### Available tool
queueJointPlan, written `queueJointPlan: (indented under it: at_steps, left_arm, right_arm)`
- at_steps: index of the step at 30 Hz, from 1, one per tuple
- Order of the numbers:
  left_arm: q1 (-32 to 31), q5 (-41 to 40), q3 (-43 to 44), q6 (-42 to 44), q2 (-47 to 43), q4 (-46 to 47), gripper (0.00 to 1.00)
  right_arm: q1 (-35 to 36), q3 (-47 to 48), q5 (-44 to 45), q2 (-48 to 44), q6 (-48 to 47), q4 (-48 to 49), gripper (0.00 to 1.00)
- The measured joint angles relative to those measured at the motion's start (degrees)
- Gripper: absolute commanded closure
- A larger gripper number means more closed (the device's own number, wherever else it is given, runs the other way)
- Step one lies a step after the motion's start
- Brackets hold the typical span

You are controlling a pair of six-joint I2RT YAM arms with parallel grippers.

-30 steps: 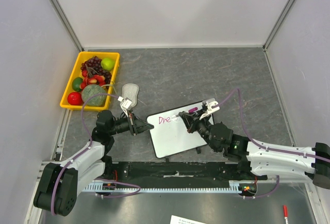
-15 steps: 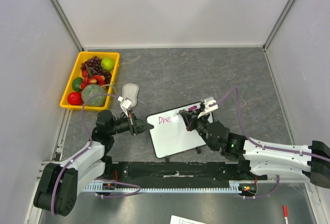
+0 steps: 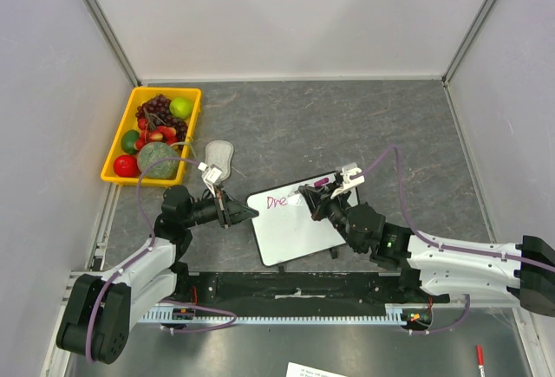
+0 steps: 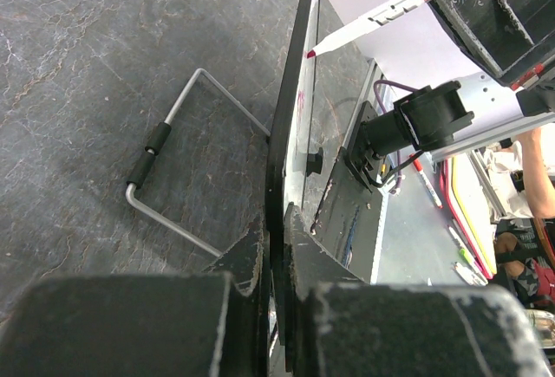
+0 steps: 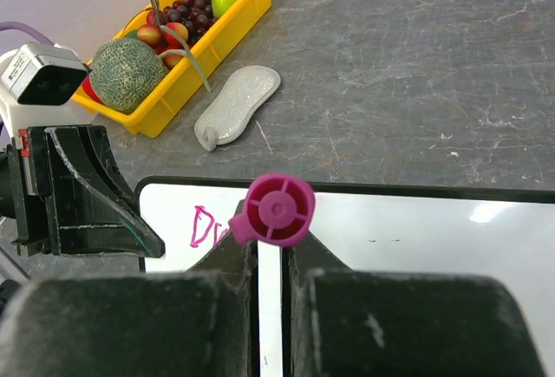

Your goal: Write a sentence on the whiteboard

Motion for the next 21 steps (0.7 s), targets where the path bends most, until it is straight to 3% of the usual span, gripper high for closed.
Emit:
queueJointPlan:
  at_steps: [21]
  left_arm:
    - [0.0, 0.0, 0.0, 0.0, 0.0, -0.1, 0.98]
  right_arm:
    - [0.0, -3.0, -2.2, -3.1, 3.1, -2.0, 1.00]
